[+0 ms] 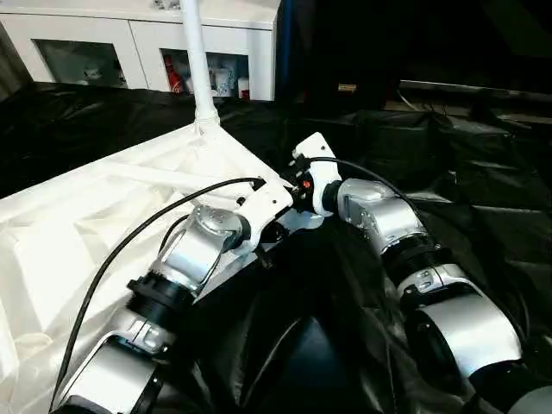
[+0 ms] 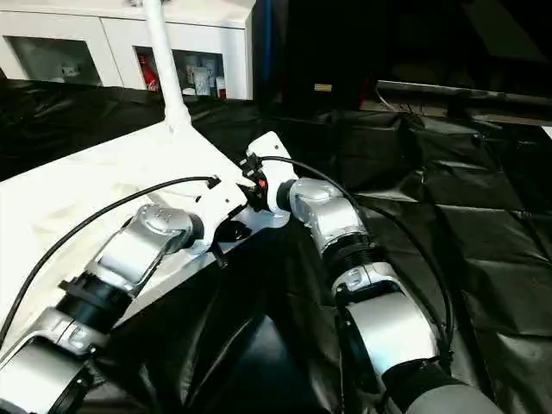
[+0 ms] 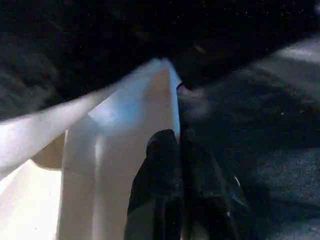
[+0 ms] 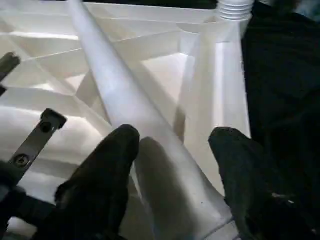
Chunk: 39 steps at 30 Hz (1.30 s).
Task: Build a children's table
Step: Insert table leg to table base
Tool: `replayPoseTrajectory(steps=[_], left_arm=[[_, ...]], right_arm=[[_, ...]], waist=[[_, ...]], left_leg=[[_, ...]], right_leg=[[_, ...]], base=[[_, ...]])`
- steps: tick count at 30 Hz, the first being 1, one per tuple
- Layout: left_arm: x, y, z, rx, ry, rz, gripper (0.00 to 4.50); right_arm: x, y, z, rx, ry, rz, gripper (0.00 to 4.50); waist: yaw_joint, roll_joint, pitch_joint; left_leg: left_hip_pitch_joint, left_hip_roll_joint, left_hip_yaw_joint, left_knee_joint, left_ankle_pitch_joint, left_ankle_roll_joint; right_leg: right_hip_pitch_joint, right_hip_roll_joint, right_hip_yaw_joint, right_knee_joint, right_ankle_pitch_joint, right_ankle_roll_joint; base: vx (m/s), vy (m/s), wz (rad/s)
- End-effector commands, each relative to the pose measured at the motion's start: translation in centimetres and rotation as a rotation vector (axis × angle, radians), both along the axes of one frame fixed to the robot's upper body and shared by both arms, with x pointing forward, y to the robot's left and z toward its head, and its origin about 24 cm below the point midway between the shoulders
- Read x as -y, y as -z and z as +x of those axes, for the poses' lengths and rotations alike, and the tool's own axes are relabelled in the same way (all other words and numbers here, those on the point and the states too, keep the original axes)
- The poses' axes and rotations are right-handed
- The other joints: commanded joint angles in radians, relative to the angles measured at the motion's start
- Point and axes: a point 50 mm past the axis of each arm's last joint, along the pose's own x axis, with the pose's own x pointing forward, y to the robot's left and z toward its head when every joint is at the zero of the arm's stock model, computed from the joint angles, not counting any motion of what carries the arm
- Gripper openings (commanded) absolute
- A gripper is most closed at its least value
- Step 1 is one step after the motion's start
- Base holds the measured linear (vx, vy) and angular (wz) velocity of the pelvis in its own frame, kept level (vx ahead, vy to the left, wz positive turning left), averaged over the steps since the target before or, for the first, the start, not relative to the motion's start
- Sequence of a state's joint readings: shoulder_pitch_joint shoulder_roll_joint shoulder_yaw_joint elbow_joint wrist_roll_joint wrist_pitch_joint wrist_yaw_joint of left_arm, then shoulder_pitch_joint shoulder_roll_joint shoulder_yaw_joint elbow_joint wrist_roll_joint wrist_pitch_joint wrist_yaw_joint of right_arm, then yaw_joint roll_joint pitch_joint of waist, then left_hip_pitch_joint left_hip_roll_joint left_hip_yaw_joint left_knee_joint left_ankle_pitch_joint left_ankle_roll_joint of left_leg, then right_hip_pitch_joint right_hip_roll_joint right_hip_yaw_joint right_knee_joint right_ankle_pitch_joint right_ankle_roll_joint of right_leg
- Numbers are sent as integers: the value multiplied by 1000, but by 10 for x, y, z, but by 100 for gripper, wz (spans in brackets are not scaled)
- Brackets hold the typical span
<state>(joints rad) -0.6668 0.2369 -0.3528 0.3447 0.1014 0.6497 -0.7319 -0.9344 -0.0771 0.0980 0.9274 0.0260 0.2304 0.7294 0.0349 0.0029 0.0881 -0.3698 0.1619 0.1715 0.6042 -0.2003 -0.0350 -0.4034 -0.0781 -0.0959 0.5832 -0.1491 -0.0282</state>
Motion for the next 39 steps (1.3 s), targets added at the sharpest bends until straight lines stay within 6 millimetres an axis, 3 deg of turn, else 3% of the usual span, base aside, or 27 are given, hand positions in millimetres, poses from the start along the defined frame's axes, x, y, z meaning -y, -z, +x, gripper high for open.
replayPoseTrajectory(steps=[1,8,10,11,14,16,23,32,33,37,38,39], left_arm=[[11,-22,1,104,81,-33,0],[11,-19,-4,88,108,-28,0],[11,-19,-4,87,111,-27,0],[10,-19,-5,87,112,-28,0],[10,-18,-6,84,116,-30,0],[10,-17,-8,78,123,-29,0],[9,-17,-10,72,130,-30,0],[5,-18,-13,76,168,-19,0],[5,-19,-14,75,173,-22,44],[2,-22,-16,84,208,-12,55],[0,-22,-17,75,222,-6,83],[-1,-22,-17,77,221,-1,83]], right_arm=[[3,19,-6,-78,-17,-37,315],[1,3,-6,-36,-162,-29,370],[1,2,-6,-37,-176,-26,383],[1,1,-6,-36,-188,-26,391],[4,1,-6,-20,-229,-101,413],[8,11,-8,-7,-275,-246,413],[6,15,-8,-23,-246,-241,413],[6,21,-9,-88,-244,-249,341],[7,22,-9,-94,-239,-263,332],[8,23,-8,-114,-219,-268,308],[9,24,-8,-123,-213,-272,292],[10,25,-7,-127,-209,-278,292]], waist=[[0,0,-75],[4,-1,-80],[7,-1,-84],[7,-5,-85],[12,-4,-88],[15,-8,-90],[20,-10,-86],[21,-5,-89],[21,-5,-90],[23,-4,-89],[22,-4,-89],[22,-3,-89]], left_leg=[[14,74,-28,-81,-238,21],[13,77,-21,-76,-166,50],[9,79,-18,-73,-115,64],[9,79,-17,-72,-103,69],[9,79,-15,-69,-68,84],[8,78,-13,-67,-67,86],[10,79,-12,-69,-110,66],[5,77,-12,-66,-110,59],[4,78,-12,-65,-106,58],[5,79,-13,-66,-114,53],[6,79,-13,-66,-117,49],[6,80,-13,-66,-117,46]], right_leg=[[44,-94,63,-74,-378,-212],[47,-93,64,-60,-269,-255],[51,-93,64,-49,-204,-271],[51,-92,64,-47,-189,-275],[53,-91,62,-39,-137,-291],[53,-92,61,-37,-140,-292],[49,-92,64,-46,-215,-265],[50,-90,64,-41,-208,-266],[50,-90,64,-40,-203,-270],[49,-88,63,-38,-207,-268],[48,-88,63,-38,-206,-268],[48,-89,63,-37,-204,-269]], base=[[0,0,0],[0,0,0],[0,0,0],[0,0,0],[0,0,0],[0,0,0],[0,0,0],[0,0,0],[0,0,0],[0,0,0],[0,0,0],[0,0,0]])
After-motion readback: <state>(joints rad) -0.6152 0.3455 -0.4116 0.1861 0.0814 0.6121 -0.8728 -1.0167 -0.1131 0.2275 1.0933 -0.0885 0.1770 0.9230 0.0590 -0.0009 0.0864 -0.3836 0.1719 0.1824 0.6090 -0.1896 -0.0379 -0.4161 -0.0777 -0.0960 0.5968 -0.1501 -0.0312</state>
